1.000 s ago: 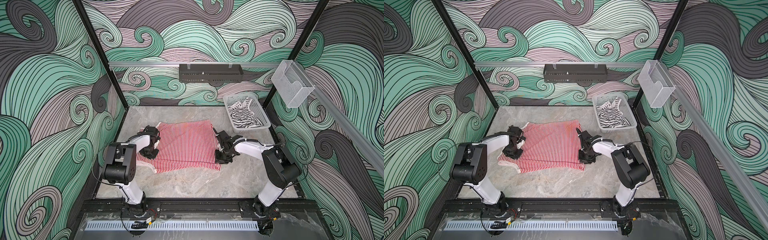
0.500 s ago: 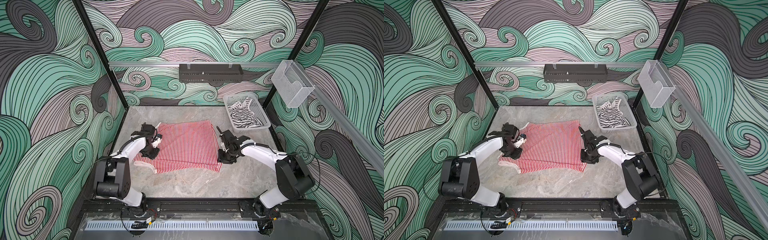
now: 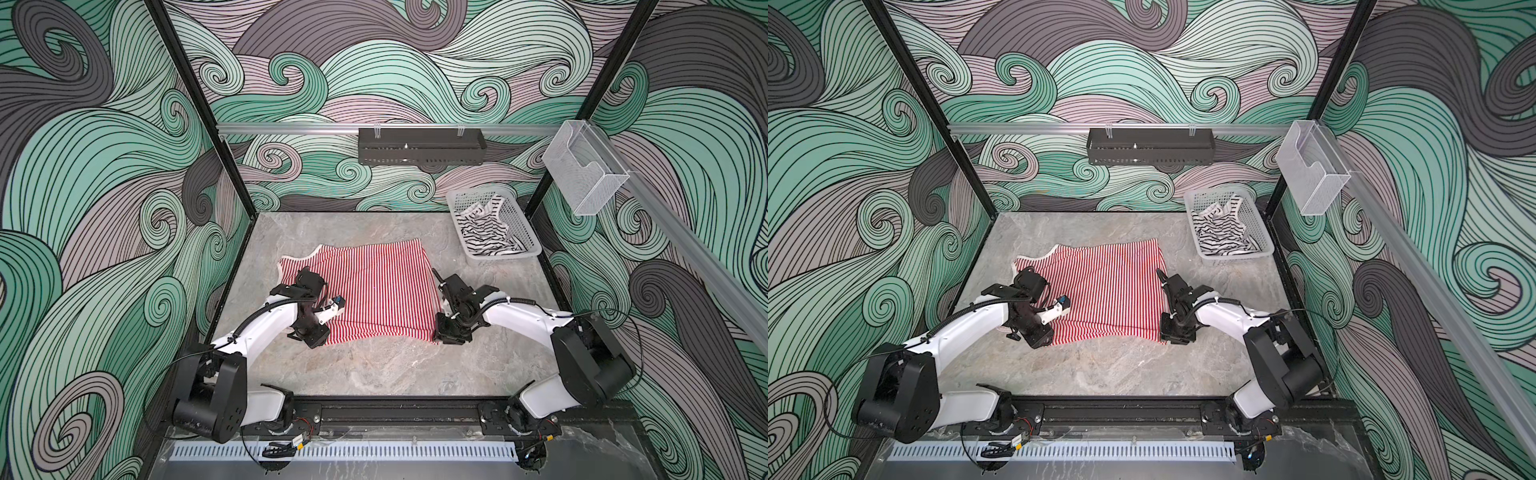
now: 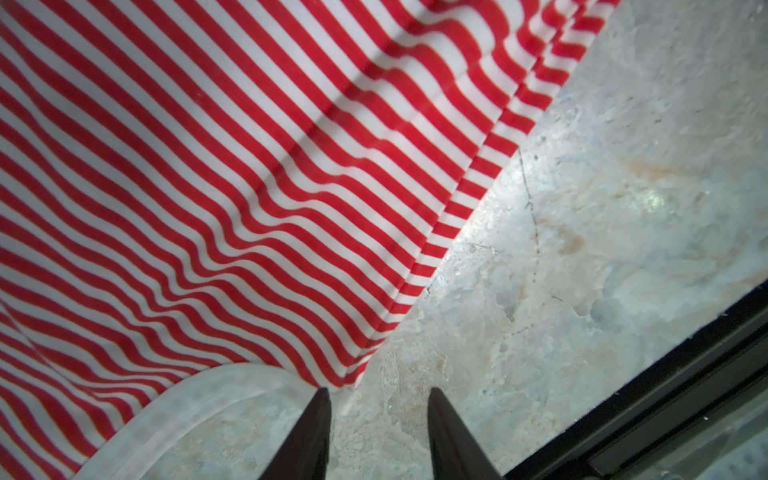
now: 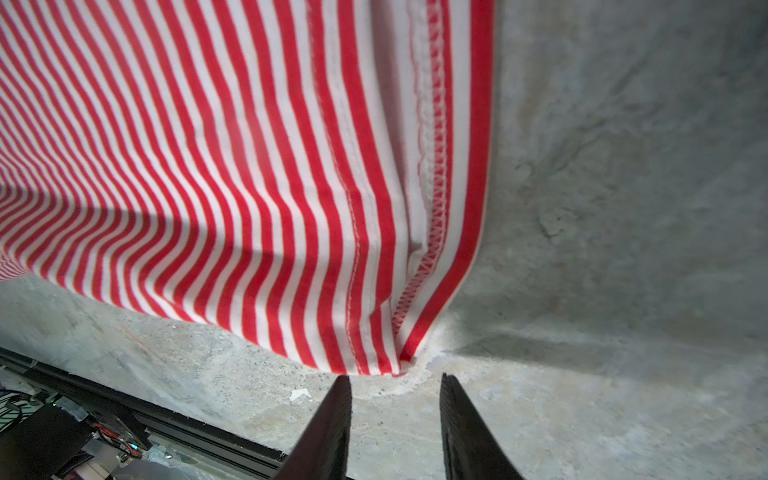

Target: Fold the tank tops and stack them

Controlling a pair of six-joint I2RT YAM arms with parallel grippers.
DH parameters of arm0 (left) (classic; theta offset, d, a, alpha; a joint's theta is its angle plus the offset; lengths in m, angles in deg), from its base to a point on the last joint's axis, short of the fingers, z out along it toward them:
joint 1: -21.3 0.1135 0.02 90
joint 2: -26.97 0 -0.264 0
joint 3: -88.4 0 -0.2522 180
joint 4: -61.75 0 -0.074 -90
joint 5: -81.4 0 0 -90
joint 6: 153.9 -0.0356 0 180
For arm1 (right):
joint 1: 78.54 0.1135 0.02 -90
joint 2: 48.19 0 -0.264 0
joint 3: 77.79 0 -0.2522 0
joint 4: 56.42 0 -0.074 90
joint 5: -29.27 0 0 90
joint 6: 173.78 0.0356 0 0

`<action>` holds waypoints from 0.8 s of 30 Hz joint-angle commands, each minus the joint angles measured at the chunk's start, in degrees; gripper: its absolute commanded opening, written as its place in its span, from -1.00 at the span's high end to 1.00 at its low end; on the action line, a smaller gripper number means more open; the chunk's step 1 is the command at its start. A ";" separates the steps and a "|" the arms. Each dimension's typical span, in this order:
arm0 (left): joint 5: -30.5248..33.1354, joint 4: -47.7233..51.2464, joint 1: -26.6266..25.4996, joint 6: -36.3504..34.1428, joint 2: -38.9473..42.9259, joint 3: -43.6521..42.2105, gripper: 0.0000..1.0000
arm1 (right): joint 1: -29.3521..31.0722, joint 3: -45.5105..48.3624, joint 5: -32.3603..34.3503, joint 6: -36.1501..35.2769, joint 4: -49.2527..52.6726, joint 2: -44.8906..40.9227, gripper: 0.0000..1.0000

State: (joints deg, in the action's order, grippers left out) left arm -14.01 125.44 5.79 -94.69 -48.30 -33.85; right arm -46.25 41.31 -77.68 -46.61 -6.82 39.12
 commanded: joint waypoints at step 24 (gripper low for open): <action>2.54 -2.76 -1.19 -4.38 -5.71 -3.21 0.27 | 0.56 3.19 -1.02 5.15 -2.79 -2.72 0.27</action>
State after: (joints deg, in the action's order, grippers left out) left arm -10.16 121.42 5.09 -98.19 -53.61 -36.52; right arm -45.97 43.83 -78.14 -43.20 -9.18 37.74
